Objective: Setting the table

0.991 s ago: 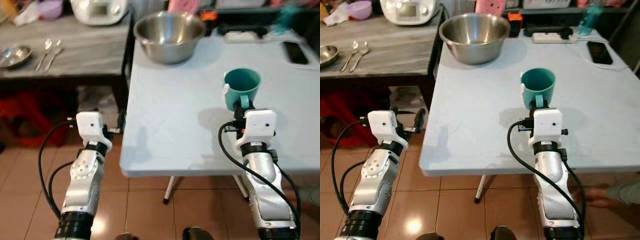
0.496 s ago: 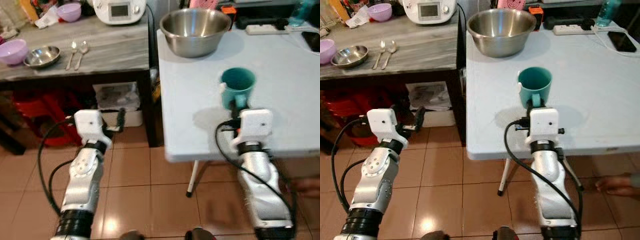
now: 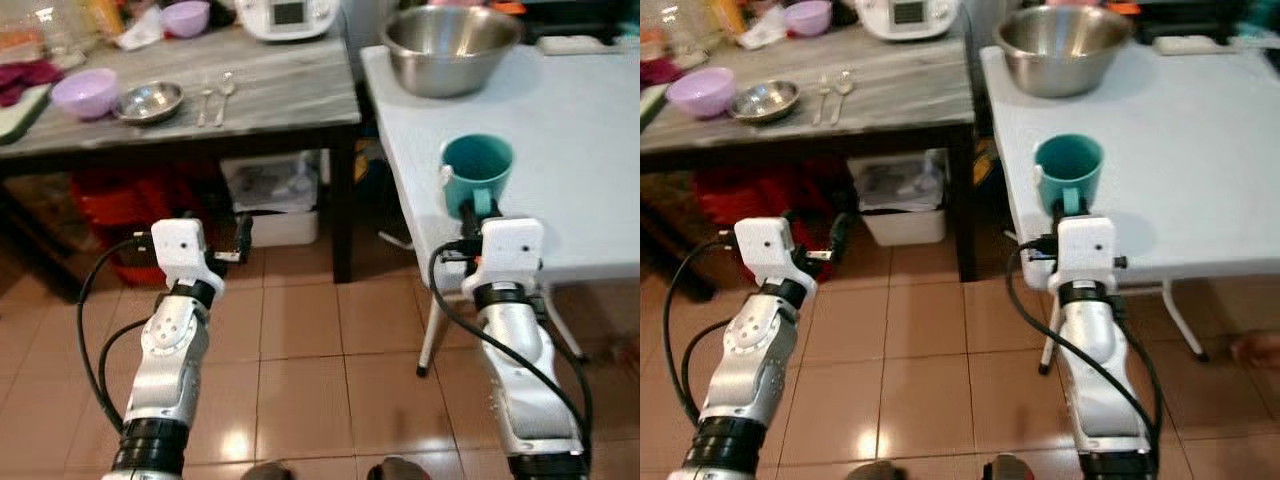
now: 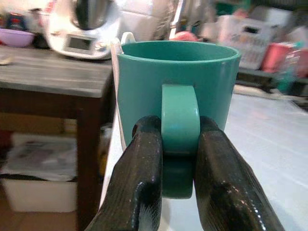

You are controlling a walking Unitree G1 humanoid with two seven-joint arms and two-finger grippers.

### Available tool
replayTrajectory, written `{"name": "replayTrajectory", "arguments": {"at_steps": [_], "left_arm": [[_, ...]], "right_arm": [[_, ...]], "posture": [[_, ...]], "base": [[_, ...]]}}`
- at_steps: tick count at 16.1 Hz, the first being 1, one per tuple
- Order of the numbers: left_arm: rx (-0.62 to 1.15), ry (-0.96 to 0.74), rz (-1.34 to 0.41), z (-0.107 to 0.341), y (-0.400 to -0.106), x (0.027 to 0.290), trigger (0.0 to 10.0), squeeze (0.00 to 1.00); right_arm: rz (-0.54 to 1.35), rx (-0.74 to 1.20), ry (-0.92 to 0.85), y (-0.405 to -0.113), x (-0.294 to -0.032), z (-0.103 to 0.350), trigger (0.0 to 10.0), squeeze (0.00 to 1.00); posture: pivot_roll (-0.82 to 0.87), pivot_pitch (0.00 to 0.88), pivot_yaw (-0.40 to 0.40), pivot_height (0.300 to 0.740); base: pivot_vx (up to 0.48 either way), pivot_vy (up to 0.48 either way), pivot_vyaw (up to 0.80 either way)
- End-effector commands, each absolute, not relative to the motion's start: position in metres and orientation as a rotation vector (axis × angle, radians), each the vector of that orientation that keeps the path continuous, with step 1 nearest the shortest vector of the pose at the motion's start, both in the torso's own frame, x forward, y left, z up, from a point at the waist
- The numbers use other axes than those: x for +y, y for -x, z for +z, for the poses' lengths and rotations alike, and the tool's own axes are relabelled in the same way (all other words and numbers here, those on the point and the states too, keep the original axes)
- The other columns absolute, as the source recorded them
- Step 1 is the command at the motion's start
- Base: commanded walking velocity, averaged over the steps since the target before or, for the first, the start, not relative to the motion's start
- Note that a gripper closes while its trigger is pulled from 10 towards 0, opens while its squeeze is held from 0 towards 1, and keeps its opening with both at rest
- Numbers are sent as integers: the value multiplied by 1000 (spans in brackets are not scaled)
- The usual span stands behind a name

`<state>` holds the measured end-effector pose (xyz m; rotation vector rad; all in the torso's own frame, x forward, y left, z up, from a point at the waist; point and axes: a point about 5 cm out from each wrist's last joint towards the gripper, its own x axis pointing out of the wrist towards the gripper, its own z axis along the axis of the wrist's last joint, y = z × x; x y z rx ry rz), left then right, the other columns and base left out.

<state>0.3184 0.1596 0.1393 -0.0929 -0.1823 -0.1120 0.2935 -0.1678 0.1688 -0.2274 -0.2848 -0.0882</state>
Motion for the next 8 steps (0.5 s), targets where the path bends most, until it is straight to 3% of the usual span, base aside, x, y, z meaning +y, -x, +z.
{"name": "replayTrajectory", "arguments": {"at_steps": [1, 8], "left_arm": [[-170, 76, -89, 137, -316, 169, 10000, 0], [-161, 71, -93, 133, -316, 166, 10000, 0]], "right_arm": [[-75, -320, 215, -293, -161, 175, 10000, 0], [-71, -321, 214, -294, -159, 175, 10000, 0]], "posture": [[-139, 149, 69, 740], [-140, 149, 68, 740]], "base": [[0, 480, 0], [0, 480, 0]]}}
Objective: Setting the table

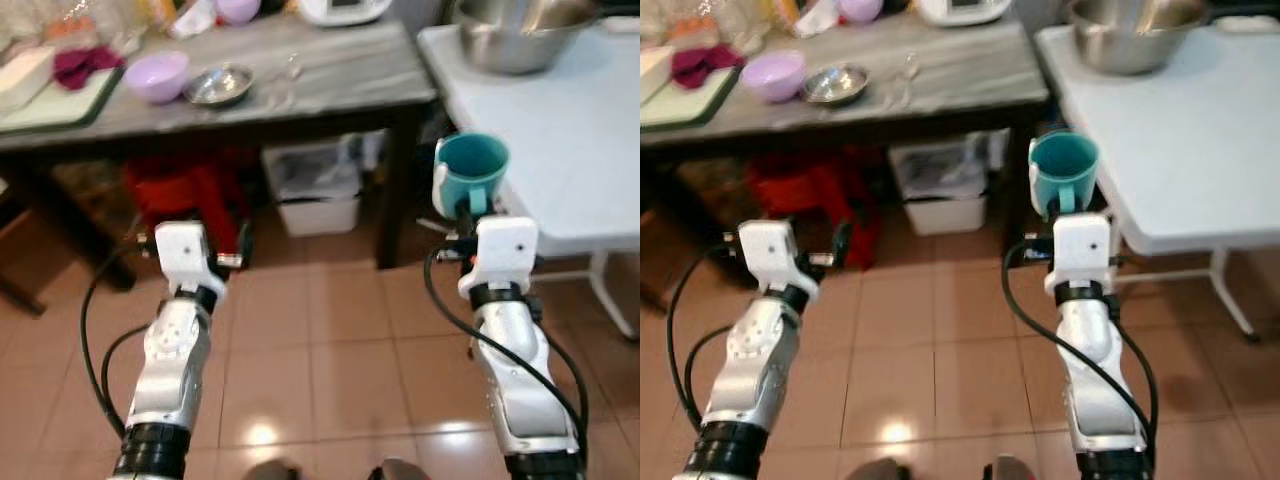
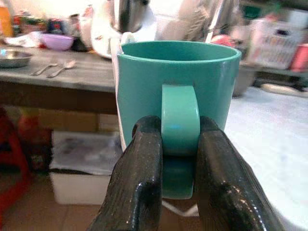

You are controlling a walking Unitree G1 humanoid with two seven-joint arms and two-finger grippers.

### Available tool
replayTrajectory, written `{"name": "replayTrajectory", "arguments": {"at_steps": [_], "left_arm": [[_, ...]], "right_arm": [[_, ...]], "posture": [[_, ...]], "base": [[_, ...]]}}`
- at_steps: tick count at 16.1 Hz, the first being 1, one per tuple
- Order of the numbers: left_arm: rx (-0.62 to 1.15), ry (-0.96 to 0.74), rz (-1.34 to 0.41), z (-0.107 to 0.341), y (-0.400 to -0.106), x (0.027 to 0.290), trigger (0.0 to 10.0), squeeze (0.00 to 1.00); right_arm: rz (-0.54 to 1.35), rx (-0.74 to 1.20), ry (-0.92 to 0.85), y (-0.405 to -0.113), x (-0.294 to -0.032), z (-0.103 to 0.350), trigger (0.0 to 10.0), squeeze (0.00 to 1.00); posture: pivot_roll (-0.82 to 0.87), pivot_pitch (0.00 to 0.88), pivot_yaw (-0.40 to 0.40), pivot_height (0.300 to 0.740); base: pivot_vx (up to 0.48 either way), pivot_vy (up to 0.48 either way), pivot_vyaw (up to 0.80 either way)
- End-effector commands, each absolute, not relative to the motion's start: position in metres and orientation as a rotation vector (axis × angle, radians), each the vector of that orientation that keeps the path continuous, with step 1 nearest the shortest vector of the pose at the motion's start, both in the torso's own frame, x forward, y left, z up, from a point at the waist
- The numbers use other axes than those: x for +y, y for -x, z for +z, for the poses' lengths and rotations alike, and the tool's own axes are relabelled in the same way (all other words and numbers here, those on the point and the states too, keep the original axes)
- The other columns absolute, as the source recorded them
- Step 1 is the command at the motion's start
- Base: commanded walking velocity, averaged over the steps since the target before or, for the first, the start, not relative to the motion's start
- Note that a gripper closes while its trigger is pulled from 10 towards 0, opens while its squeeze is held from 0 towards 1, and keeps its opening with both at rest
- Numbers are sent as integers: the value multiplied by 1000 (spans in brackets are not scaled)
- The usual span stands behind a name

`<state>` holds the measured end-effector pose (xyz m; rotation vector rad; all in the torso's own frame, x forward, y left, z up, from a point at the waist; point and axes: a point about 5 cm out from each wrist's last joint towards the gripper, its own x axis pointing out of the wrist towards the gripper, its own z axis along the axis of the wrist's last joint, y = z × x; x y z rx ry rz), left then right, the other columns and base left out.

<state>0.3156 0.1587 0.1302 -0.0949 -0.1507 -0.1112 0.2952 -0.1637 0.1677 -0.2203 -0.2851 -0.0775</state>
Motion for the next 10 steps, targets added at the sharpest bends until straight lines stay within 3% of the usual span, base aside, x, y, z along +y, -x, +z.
{"name": "replayTrajectory", "arguments": {"at_steps": [1, 6, 10], "left_arm": [[-160, 70, -93, 133, -316, 166, 10000, 0], [-157, 70, -92, 133, -317, 166, 10000, 0], [-183, 94, -160, 137, -315, 161, 10000, 0]], "right_arm": [[-70, -321, 215, -295, -159, 175, 10000, 0], [-69, -324, 232, -295, -159, 174, 10000, 0], [-66, -324, 234, -296, -158, 174, 10000, 0]], "posture": [[-140, 149, 68, 740], [-141, 148, 70, 740], [-141, 148, 70, 740]], "base": [[0, 480, 0], [0, 440, 0], [0, 0, 0]]}}
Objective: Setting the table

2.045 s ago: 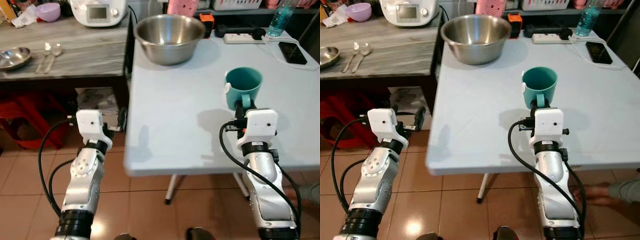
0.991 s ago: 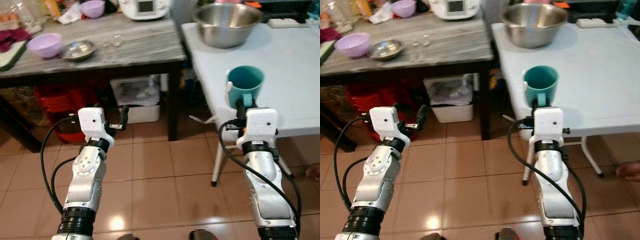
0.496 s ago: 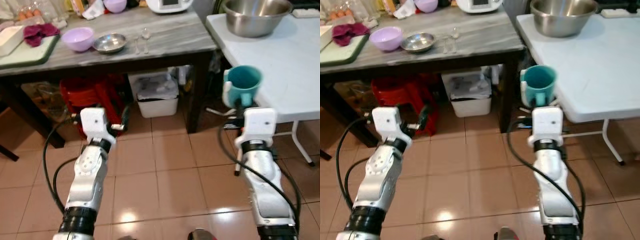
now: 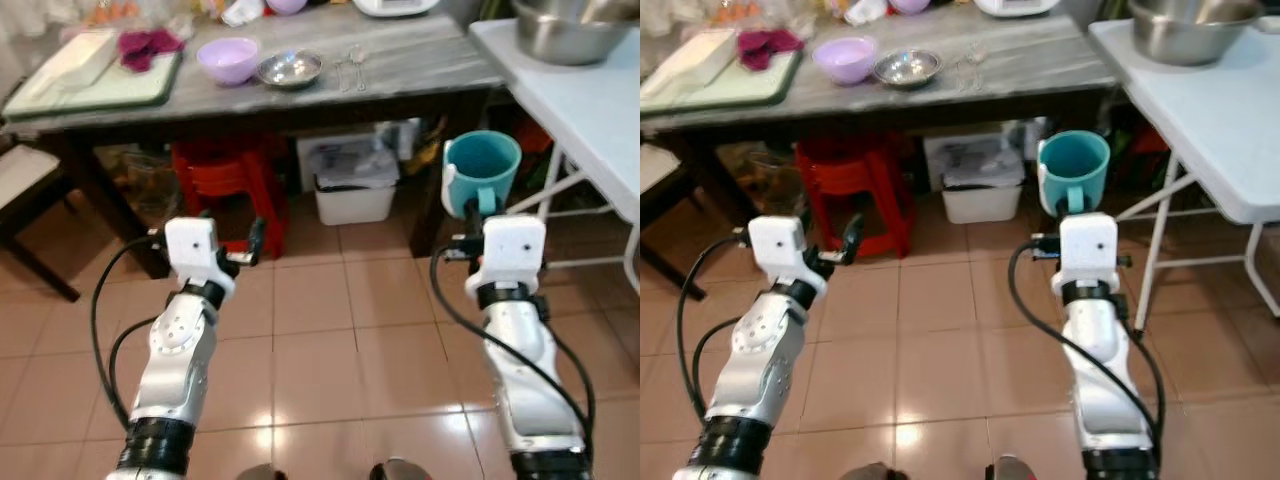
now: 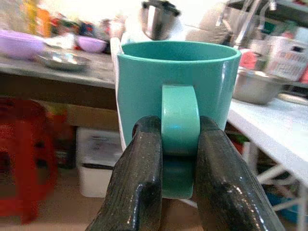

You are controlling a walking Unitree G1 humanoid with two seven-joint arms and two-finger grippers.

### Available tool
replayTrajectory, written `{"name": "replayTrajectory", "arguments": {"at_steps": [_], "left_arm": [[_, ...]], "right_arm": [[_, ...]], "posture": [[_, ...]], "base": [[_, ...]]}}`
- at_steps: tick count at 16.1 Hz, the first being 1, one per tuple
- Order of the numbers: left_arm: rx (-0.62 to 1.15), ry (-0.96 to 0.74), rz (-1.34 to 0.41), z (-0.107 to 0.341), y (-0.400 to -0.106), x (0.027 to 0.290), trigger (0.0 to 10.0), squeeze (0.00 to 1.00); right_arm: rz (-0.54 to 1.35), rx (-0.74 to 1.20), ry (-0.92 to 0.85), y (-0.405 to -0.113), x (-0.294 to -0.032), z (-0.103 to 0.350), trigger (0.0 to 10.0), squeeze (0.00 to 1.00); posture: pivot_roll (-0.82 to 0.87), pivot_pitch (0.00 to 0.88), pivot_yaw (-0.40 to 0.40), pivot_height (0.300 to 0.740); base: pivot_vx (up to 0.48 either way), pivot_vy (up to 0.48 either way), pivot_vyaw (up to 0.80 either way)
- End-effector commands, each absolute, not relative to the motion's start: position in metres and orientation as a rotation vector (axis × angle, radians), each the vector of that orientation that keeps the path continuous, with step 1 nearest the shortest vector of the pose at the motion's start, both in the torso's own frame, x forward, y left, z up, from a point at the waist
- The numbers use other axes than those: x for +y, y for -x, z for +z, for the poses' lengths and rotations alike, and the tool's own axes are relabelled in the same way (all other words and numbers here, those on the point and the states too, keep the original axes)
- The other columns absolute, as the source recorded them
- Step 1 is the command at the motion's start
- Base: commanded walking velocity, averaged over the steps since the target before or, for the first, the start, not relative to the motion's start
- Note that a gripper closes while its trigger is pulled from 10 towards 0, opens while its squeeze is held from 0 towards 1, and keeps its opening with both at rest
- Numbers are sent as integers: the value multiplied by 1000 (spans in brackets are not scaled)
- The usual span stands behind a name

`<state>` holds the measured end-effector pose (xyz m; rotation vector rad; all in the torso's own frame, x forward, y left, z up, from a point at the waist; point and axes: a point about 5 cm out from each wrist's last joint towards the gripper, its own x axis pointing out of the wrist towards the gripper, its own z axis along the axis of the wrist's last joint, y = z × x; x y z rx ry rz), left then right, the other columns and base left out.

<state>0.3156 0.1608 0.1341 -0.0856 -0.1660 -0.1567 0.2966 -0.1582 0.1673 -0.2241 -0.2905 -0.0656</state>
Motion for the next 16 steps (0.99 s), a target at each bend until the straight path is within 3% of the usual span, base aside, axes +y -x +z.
{"name": "replayTrajectory", "arguments": {"at_steps": [1, 5, 9, 16], "left_arm": [[-184, 96, -167, 138, -314, 161, 10000, 0], [-205, 110, -222, 141, -312, 159, 10000, 0], [-206, 114, -238, 141, -311, 157, 10000, 0], [-221, 135, -283, 145, -310, 150, 10000, 0]], "right_arm": [[-64, -325, 237, -296, -158, 174, 10000, 0], [-53, -331, 244, -298, -156, 175, 10000, 0], [-52, -331, 241, -297, -155, 175, 10000, 0], [-57, -326, 236, -298, -155, 173, 10000, 0]], "posture": [[-141, 148, 70, 740], [-139, 143, 67, 740], [-141, 144, 68, 740], [-141, 147, 72, 740]], "base": [[0, 0, 0], [68, 0, 0], [324, 0, 405], [359, 0, 0]]}}
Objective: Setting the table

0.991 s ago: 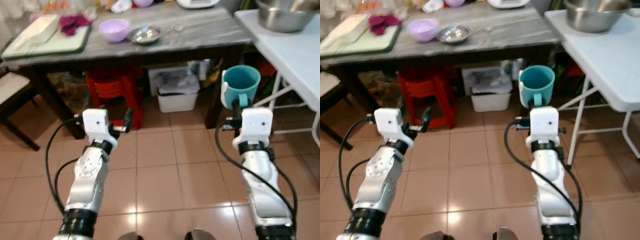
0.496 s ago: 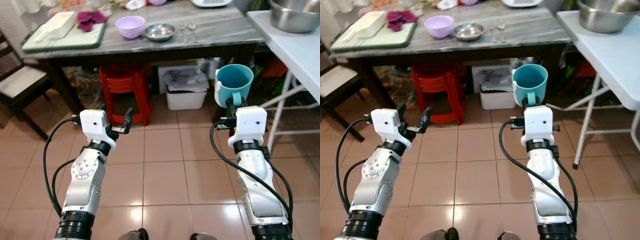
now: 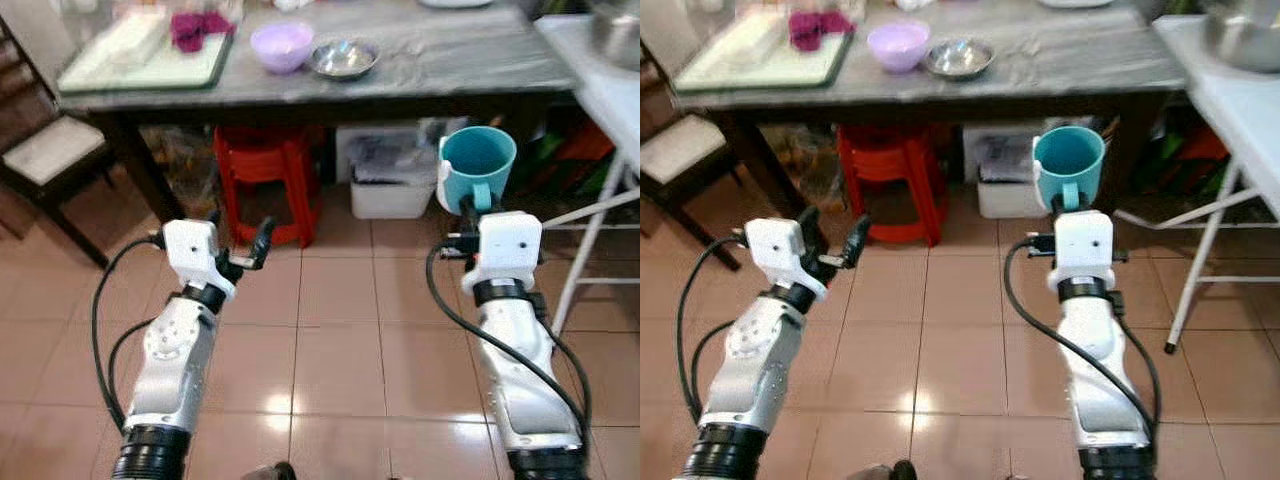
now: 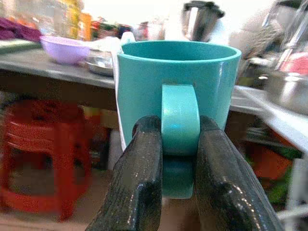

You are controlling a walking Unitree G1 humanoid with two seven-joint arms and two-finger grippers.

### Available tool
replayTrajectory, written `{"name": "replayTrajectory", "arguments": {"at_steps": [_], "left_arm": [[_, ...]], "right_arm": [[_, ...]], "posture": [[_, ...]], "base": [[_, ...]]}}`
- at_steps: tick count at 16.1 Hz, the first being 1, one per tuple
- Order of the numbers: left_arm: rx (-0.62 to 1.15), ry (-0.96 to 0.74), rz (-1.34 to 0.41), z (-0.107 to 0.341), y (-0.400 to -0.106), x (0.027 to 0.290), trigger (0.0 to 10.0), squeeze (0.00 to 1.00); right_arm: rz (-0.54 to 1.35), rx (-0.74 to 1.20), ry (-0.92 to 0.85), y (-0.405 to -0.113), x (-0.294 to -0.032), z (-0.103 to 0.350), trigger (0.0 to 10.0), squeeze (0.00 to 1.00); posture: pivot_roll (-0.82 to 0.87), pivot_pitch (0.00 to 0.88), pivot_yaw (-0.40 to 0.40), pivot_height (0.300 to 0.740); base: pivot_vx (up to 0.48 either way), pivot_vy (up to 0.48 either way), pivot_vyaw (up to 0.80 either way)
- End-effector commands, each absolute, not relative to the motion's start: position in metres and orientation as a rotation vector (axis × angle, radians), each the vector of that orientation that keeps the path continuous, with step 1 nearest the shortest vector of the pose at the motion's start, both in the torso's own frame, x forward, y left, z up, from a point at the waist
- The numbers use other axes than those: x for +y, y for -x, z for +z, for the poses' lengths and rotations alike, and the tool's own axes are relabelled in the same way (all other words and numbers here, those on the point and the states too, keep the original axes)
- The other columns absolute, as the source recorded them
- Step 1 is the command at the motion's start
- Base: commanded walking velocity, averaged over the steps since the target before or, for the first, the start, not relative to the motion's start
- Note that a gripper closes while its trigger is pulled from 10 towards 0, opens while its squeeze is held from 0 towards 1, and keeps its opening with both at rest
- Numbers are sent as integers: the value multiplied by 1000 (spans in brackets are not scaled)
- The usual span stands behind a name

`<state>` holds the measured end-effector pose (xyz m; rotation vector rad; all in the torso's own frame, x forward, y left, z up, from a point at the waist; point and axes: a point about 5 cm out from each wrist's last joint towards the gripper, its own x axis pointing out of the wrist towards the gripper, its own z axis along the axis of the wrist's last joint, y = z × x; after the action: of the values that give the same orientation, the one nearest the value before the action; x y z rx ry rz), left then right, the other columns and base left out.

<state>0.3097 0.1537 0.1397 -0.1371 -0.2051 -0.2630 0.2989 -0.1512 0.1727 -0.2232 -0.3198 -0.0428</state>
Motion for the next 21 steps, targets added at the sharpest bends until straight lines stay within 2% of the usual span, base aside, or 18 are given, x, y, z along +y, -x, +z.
{"name": "replayTrajectory", "arguments": {"at_steps": [1, 11, 17, 21], "left_arm": [[-221, 135, -286, 145, -310, 149, 10000, 0], [-229, 133, -329, 148, -306, 143, 10000, 0], [-195, 85, -312, 136, -285, 154, 10000, 0], [-159, 53, -256, 126, -266, 164, 10000, 0]], "right_arm": [[-59, -324, 236, -298, -155, 173, 10000, 0], [-76, -333, 248, -298, -159, 176, 10000, 0], [-65, -328, 244, -288, -165, 176, 10000, 0], [-74, -275, 258, -269, -179, 166, 10000, 0]], "posture": [[-141, 147, 72, 740], [-146, 151, 71, 740], [-149, 159, 69, 740], [-145, 161, 65, 740]], "base": [[371, 0, 0], [389, 0, 0], [398, 0, 0], [377, 0, 0]]}}
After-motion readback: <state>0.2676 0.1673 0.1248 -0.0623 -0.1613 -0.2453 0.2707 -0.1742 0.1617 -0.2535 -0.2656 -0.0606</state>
